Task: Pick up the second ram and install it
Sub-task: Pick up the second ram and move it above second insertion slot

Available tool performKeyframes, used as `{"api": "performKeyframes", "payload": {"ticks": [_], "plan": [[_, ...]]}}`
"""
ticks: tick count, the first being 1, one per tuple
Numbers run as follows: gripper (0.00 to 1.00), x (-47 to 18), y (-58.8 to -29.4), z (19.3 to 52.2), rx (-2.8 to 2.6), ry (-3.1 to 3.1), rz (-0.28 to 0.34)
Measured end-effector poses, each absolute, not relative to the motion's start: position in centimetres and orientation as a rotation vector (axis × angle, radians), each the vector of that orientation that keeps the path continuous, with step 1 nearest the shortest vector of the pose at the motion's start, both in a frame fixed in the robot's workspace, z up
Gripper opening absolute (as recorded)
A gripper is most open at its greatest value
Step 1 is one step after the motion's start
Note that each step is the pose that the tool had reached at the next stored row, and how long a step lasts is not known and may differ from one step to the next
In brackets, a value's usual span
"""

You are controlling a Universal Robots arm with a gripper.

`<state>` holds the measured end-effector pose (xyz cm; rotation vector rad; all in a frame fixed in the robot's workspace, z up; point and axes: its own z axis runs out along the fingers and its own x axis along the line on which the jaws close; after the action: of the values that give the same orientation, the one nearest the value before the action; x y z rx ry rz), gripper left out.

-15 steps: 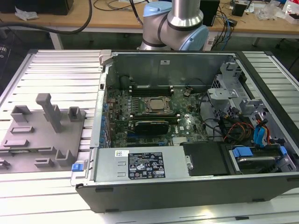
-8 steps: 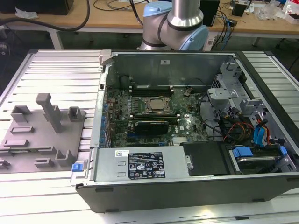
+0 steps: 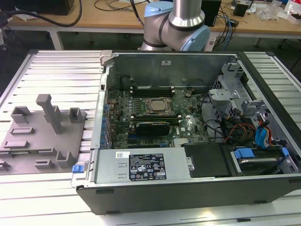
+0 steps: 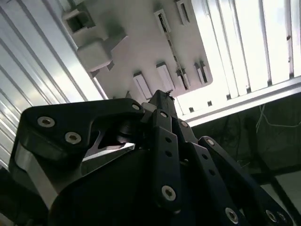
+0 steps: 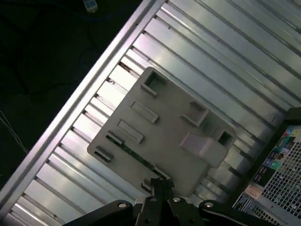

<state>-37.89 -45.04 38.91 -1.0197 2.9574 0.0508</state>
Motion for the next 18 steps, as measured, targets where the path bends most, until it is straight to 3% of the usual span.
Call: {"api": "performKeyframes", "payload": {"ticks": [18], "plan": [[0.11, -37.89, -45.04, 38.8, -1.726, 2.624, 0.042]]}}
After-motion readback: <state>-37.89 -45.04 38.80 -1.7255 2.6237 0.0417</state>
